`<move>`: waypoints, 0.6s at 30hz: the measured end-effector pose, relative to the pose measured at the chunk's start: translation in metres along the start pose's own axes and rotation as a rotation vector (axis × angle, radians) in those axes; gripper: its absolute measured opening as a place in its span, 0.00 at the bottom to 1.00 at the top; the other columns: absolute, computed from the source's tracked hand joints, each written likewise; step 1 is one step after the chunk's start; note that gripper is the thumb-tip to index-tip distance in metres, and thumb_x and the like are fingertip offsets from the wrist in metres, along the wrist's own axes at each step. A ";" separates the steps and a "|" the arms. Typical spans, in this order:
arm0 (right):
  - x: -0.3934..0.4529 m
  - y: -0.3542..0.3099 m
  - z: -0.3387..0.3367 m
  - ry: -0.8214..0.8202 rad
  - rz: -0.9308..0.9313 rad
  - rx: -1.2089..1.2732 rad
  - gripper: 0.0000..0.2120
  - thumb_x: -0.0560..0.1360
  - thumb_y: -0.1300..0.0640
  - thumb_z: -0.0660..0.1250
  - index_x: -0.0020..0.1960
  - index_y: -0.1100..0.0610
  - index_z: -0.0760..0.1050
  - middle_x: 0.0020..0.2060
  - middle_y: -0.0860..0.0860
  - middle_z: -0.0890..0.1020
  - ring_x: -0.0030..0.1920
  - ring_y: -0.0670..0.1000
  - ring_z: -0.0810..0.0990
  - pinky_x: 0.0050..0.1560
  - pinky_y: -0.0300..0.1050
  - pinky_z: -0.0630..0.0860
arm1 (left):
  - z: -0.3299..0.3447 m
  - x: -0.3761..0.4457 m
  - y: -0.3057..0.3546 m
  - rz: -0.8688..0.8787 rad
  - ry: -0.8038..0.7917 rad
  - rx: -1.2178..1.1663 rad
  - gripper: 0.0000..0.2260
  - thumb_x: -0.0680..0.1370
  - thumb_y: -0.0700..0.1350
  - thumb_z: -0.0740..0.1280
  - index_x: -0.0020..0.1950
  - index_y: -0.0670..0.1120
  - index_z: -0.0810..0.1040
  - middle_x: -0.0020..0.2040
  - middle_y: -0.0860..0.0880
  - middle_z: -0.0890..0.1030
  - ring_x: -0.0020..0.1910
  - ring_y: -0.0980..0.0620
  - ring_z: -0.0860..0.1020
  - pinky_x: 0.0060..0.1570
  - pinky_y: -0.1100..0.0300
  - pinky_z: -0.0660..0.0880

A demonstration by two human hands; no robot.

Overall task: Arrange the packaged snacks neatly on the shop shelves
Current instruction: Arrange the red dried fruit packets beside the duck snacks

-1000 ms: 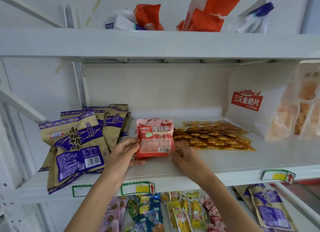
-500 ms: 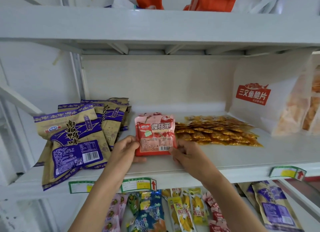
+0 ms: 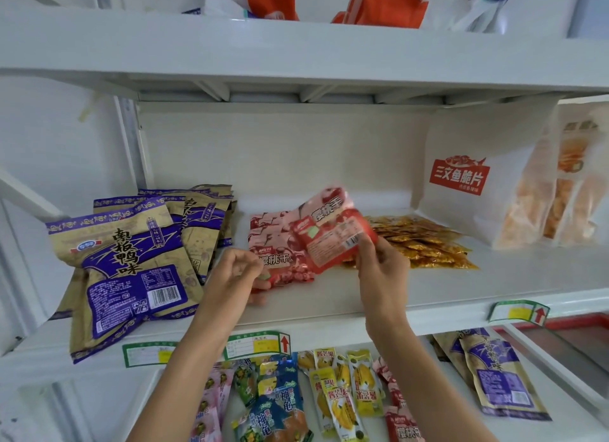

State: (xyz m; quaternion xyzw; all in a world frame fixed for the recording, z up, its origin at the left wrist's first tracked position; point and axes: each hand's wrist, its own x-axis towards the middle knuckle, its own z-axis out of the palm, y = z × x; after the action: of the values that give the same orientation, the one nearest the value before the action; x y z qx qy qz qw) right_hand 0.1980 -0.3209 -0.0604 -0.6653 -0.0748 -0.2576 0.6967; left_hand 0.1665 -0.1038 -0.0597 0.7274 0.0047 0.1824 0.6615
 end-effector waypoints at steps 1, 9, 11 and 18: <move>-0.003 0.000 0.002 -0.016 -0.009 -0.019 0.15 0.85 0.52 0.64 0.44 0.57 0.80 0.29 0.44 0.79 0.30 0.47 0.70 0.32 0.41 0.67 | 0.000 -0.001 0.001 0.009 -0.017 0.010 0.05 0.84 0.46 0.67 0.56 0.45 0.78 0.48 0.46 0.86 0.47 0.47 0.86 0.39 0.52 0.83; -0.028 0.013 0.021 -0.291 -0.497 -0.385 0.12 0.86 0.47 0.63 0.57 0.49 0.84 0.36 0.41 0.80 0.32 0.45 0.76 0.30 0.43 0.72 | 0.002 -0.009 0.012 0.046 -0.217 -0.017 0.21 0.81 0.63 0.59 0.62 0.51 0.80 0.51 0.48 0.88 0.48 0.44 0.87 0.42 0.52 0.78; -0.034 0.018 0.024 -0.384 -0.582 -0.471 0.17 0.86 0.42 0.60 0.68 0.46 0.81 0.47 0.41 0.83 0.39 0.43 0.79 0.37 0.44 0.77 | 0.002 -0.012 0.013 0.041 -0.209 -0.045 0.20 0.80 0.64 0.59 0.61 0.54 0.81 0.50 0.48 0.88 0.46 0.47 0.87 0.43 0.51 0.80; -0.036 0.015 0.025 -0.457 -0.488 -0.387 0.10 0.83 0.50 0.68 0.64 0.44 0.77 0.43 0.42 0.82 0.35 0.45 0.77 0.34 0.39 0.72 | 0.000 -0.008 0.009 0.054 -0.152 -0.035 0.11 0.85 0.56 0.62 0.62 0.55 0.80 0.50 0.52 0.88 0.47 0.50 0.87 0.38 0.55 0.81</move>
State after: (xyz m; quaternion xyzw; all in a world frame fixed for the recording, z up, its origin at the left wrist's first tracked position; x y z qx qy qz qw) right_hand 0.1796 -0.2876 -0.0870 -0.7873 -0.3342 -0.2705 0.4419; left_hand 0.1567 -0.1069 -0.0533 0.7272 -0.0684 0.1447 0.6675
